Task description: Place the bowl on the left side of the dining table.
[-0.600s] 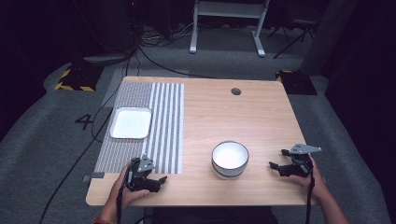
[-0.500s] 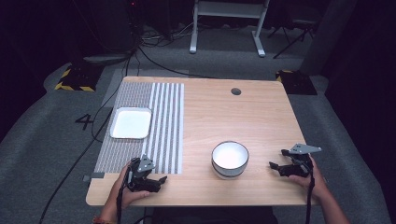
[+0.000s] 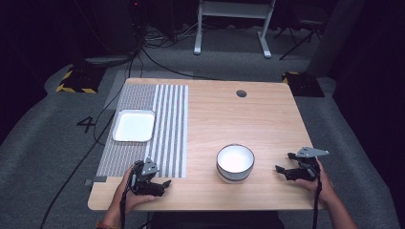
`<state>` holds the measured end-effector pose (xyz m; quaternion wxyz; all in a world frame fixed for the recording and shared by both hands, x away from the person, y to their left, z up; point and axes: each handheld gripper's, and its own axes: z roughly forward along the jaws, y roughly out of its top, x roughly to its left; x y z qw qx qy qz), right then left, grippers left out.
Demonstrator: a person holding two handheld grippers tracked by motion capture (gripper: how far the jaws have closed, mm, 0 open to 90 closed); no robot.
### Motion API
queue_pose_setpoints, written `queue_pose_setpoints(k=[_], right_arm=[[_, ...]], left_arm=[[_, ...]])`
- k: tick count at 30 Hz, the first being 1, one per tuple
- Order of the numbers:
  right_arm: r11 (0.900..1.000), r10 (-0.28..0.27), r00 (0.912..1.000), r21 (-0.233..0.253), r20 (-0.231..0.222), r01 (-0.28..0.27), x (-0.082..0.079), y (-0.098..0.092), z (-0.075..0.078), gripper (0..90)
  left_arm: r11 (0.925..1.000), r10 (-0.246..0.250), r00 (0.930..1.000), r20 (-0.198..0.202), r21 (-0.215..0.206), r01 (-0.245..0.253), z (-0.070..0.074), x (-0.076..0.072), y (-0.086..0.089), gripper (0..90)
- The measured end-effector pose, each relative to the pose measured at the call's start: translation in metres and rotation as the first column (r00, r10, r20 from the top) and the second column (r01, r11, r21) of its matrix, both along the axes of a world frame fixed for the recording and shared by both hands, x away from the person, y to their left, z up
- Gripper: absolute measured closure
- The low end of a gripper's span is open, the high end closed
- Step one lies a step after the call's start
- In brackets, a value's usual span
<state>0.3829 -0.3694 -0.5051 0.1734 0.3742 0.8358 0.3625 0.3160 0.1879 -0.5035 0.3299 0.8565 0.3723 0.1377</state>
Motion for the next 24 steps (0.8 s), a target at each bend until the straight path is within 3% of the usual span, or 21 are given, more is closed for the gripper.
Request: queue_pose_setpoints(k=[2,5,7,10,13,15,24], right_arm=[[1.000,0.000,1.0000,0.000,0.000,0.000,0.000,0.000,0.000,15.2],[1.000,0.000,1.0000,0.000,0.000,0.000,0.000,0.000,0.000,15.2],[1.000,-0.003,1.0000,0.000,0.000,0.003,0.000,0.000,0.000,15.2],[1.000,0.000,1.0000,0.001,-0.001,0.000,0.000,0.000,0.000,15.2],[1.000,0.000,1.0000,0.000,0.000,0.000,0.000,0.000,0.000,15.2],[1.000,-0.003,1.0000,0.001,0.000,0.003,0.000,0.000,0.000,15.3],[1.000,0.000,1.0000,0.000,0.000,0.000,0.000,0.000,0.000,15.2]], left_arm=[[0.9998,0.006,1.0000,0.003,0.021,-0.006,0.001,0.000,0.000,15.0],[0.9998,0.016,0.9997,-0.019,0.013,-0.015,0.002,0.000,-0.003,15.2],[0.9991,0.013,0.9999,-0.008,0.040,-0.012,0.004,0.000,-0.004,15.8],[0.9992,0.015,0.9995,-0.029,0.038,-0.014,0.005,-0.002,-0.007,15.8],[0.9975,0.016,0.9998,-0.014,0.068,-0.015,0.007,-0.002,-0.010,15.9],[0.9977,0.013,0.9996,-0.025,0.067,-0.011,0.008,-0.004,-0.013,16.1],[0.9966,-0.010,0.9999,0.000,0.081,0.010,0.015,-0.007,-0.019,16.2]])
